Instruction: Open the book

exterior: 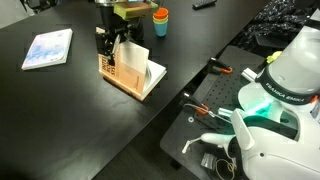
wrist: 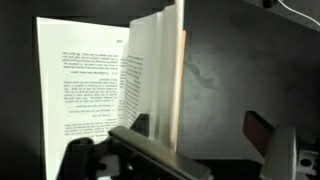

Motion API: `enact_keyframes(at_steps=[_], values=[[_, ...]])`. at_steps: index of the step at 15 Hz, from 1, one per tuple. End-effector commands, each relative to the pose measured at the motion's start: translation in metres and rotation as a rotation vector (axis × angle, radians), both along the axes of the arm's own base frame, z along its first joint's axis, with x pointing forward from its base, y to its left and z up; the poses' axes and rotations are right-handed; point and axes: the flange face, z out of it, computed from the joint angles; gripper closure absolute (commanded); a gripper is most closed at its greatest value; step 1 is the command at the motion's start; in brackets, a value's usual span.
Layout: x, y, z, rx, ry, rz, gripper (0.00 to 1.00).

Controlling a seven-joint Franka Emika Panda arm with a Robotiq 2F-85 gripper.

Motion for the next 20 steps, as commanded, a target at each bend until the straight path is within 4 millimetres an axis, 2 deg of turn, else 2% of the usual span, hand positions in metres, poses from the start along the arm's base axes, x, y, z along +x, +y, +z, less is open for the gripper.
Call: enact_keyframes(at_steps=[1,6,11,15,20], values=[[-0.016,0.041,0.022,0.018,-0.017,0.043,0.00],[-0.037,0.083,0.031,0.024,-0.036,0.120,0.00],[-0.067,0.111,0.005,0.100,0.025,0.119,0.00],[-0.092,0.132,-0.009,0.131,0.008,0.114,0.00],[-0.110,0.143,-0.023,0.152,-0.046,0.132,0.00]])
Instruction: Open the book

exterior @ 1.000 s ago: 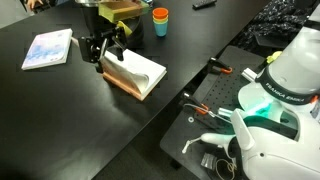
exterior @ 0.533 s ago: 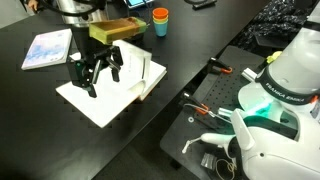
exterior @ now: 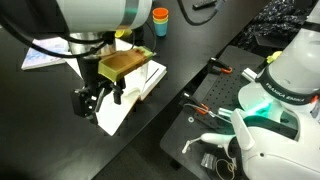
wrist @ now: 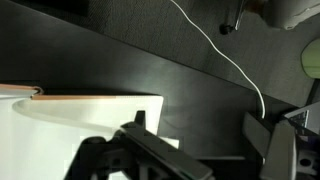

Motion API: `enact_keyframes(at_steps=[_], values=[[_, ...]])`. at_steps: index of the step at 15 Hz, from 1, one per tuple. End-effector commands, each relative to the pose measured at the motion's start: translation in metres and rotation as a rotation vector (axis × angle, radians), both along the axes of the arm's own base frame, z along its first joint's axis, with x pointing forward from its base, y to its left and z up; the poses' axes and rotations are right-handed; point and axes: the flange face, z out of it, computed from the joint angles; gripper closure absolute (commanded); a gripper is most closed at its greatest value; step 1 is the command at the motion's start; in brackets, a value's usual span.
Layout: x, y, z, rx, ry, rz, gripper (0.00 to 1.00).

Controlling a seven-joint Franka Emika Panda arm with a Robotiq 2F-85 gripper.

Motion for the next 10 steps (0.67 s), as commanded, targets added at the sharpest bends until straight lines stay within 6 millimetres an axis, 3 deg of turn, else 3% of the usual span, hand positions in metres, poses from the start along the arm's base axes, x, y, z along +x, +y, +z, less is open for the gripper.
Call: enact_keyframes(at_steps=[1,6,8,10], values=[[-0.007,0.003,-0.007,0.017,-0.052,0.014,0.00],[-0.009,-0.004,-0.009,-0.048,-0.090,0.039,0.00],[-0.007,-0.019,-0.006,-0.136,-0.093,0.057,0.00],[-0.008,-0.047,0.000,-0.252,-0.087,0.028,0.00]])
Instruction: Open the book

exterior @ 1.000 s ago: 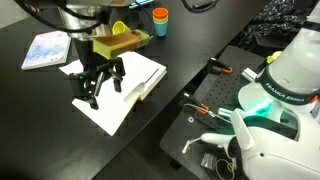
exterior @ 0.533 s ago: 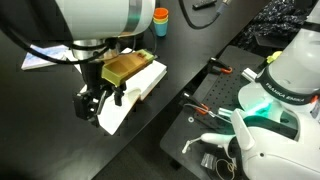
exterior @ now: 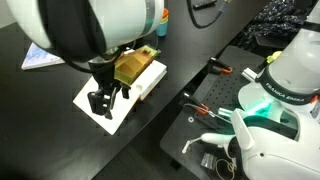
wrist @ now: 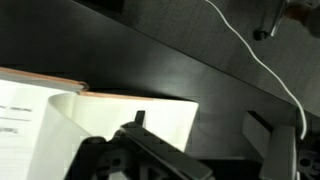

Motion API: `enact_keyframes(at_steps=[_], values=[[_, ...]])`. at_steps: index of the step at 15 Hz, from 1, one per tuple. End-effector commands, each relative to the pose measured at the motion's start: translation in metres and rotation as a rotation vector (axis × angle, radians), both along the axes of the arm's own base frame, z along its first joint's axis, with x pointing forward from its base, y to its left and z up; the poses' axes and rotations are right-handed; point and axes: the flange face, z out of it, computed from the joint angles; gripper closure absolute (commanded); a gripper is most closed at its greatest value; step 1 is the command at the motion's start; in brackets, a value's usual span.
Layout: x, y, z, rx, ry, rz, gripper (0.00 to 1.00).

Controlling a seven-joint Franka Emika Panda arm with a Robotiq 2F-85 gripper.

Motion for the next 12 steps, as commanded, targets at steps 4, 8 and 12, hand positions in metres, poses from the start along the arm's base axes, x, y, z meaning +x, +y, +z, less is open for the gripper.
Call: enact_keyframes(at_steps=[4,8,12], values=[[0.009,-0.080,0.044,-0.371,0.015,-0.133,0.00],[0.030,-0.110,0.061,-0.439,0.084,-0.239,0.00],[0.054,-0.148,0.050,-0.404,0.122,-0.325,0.00]])
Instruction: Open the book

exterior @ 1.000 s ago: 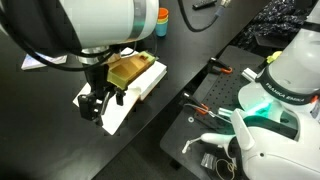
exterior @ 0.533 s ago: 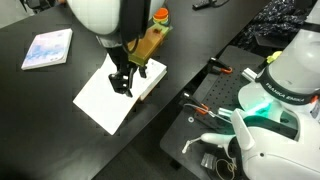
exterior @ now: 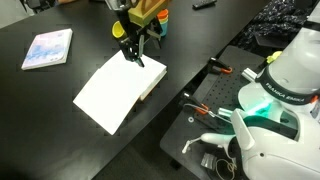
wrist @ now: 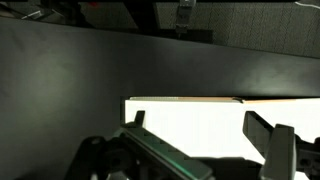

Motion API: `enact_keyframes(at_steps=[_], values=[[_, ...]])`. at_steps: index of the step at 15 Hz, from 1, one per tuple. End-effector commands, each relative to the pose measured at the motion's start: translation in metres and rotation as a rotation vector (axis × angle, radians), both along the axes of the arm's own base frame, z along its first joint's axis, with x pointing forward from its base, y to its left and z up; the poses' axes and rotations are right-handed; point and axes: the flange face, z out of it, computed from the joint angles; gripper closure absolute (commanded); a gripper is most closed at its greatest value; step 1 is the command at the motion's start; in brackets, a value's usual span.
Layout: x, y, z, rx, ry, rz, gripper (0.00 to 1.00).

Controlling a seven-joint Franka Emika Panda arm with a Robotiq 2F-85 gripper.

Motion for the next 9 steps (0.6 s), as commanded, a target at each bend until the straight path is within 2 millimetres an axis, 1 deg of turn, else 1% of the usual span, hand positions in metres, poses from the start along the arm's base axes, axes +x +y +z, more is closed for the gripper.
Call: enact_keyframes(at_steps=[1,5,8,9], values=[[0.024,-0.034,-0.011,0.022,0.011,-0.089,0.00],[0.042,-0.079,-0.035,0.057,0.030,-0.158,0.00],[0.049,-0.105,-0.052,0.216,0.058,-0.211,0.00],[0.050,-0.111,-0.056,0.265,0.074,-0.227,0.00]])
